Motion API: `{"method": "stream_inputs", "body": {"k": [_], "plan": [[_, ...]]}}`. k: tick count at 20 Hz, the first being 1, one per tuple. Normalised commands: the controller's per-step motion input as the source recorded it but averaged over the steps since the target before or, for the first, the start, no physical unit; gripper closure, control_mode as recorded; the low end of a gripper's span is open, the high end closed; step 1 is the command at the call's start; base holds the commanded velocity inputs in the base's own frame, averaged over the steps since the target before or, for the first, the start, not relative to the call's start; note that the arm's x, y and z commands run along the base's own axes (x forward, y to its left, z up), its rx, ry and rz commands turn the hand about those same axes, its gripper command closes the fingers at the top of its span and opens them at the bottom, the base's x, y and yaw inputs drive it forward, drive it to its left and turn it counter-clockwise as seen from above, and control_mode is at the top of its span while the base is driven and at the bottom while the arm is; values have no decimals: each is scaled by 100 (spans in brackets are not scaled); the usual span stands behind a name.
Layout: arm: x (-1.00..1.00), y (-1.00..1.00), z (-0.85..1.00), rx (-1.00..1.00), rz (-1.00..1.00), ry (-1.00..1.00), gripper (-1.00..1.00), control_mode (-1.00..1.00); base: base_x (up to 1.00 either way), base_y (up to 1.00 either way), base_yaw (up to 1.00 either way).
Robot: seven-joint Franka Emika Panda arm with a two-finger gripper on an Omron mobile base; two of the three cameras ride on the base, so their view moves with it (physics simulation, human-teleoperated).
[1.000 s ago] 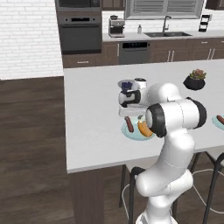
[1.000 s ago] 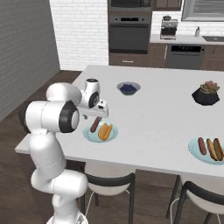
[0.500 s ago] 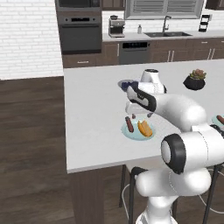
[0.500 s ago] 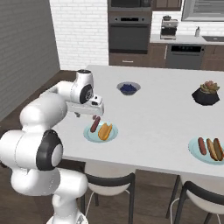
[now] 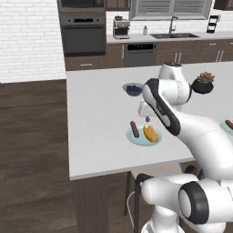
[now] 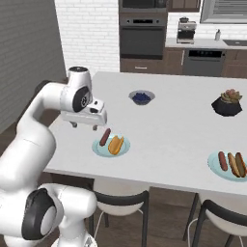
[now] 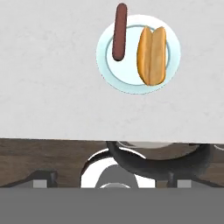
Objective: Place one bun and one sausage from the bowl on each plate.
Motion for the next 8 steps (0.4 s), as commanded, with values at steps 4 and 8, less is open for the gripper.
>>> {"method": "stream_inputs", "body": {"k": [4,8], "plan": [[-65,2,85,0,0,0,-100,-100,0,0,0],[-75,4,52,0,0,0,-100,-100,0,0,0]]}}
